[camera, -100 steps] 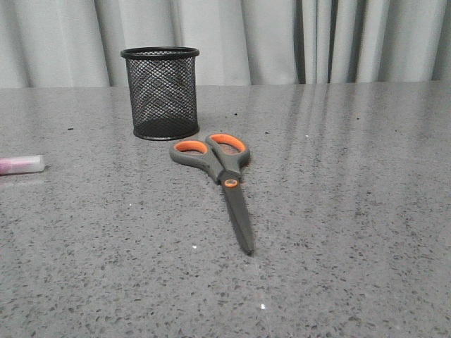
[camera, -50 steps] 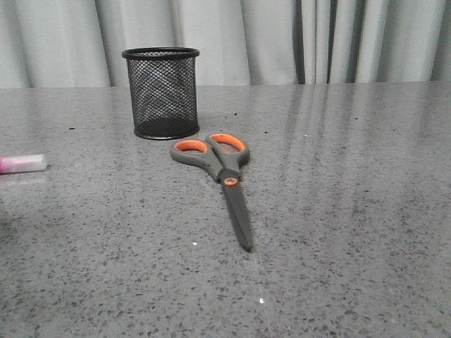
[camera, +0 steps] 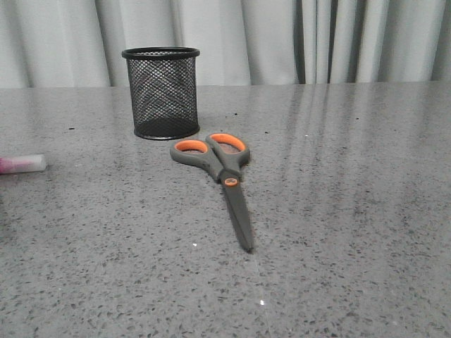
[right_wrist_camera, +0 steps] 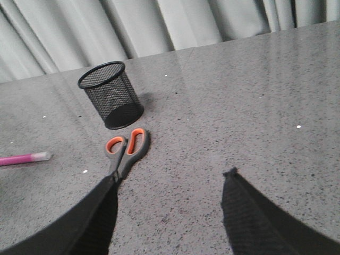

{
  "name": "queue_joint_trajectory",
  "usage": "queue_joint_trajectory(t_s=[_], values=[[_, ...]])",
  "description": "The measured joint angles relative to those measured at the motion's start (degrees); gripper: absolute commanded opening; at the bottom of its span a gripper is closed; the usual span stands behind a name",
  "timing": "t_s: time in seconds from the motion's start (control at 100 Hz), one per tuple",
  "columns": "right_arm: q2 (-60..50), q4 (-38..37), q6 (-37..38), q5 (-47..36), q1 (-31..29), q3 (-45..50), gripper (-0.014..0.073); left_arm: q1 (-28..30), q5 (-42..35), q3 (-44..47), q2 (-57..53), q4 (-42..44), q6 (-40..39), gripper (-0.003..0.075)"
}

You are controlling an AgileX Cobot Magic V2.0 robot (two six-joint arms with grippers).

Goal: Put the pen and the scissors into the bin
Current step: 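Move the left gripper down onto the pink marker and grasp it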

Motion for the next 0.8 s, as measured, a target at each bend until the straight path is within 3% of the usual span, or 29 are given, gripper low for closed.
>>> queue_joint_trajectory(t_s=[0.26,0.49,0.8], values=[[0.0,-0.1,0.0,0.5,3.0,0.0,0.0392,-2.3,2.6,-0.3,6.5,8.9,19.3,0.0262],[0.0,-0.1,0.0,2.9,3.3,0.0,0.0392,-2.3,-0.6,-0.4,7.7,5.9,36.2,0.0262],[0.0,-0.2,0.0,5.1,3.3,0.0,0.0392,-2.3,-3.5,-0.4,16.8,4.5,39.8,0.0262]])
